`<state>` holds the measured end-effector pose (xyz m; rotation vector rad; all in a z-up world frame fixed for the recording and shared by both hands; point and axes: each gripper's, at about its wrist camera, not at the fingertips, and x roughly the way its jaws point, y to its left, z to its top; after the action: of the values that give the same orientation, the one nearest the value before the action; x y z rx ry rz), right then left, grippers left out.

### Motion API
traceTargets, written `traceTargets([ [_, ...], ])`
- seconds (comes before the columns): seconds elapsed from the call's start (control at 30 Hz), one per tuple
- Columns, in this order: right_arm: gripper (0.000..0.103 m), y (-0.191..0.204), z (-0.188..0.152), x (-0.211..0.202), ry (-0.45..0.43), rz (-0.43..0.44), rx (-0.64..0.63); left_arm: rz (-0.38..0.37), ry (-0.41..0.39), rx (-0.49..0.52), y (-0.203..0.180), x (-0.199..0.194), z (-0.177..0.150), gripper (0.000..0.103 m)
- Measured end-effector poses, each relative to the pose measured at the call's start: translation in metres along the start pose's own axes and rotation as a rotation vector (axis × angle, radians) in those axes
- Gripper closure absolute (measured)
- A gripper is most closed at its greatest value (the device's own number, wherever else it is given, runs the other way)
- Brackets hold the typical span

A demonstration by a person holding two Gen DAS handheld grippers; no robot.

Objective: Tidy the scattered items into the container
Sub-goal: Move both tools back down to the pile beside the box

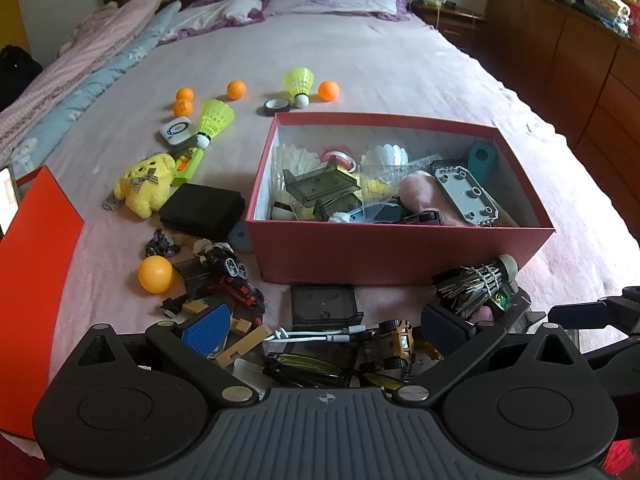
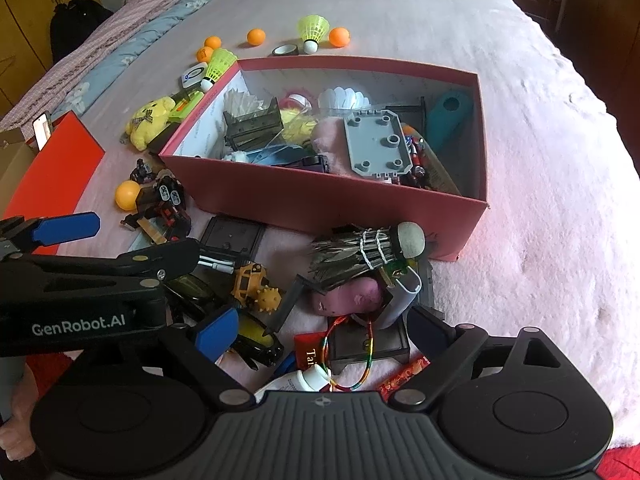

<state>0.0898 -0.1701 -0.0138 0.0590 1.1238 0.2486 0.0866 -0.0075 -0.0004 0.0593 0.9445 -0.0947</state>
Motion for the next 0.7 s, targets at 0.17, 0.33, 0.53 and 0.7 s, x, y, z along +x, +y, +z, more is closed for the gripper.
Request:
traceTargets([
  [0.17, 0.010, 0.0000, -0.0013, -0.0003, 0.000, 0.002, 0.003, 0.002, -0.002, 0.006, -0.0011, -0.0010, -0.0005, 0.000],
  [0.33, 0.010, 0.0002, -0.0014, -0.0001, 0.001, 0.003, 0.003, 0.002, -0.003, 0.005, -0.0007, -0.0015, -0.0002, 0.000],
  [0.53, 0.010, 0.0009, -0.0012, -0.0004, 0.001, 0.005, 0.002, -0.006, -0.012, -0.002, 0.0001, -0.0038, 0.0006, 0.000],
  [0.7, 0.010, 0.0011, -0.0016, -0.0002, 0.004, 0.007, 0.004, 0.010, -0.018, 0.009, -0.0018, -0.0049, 0.0014, 0.000],
])
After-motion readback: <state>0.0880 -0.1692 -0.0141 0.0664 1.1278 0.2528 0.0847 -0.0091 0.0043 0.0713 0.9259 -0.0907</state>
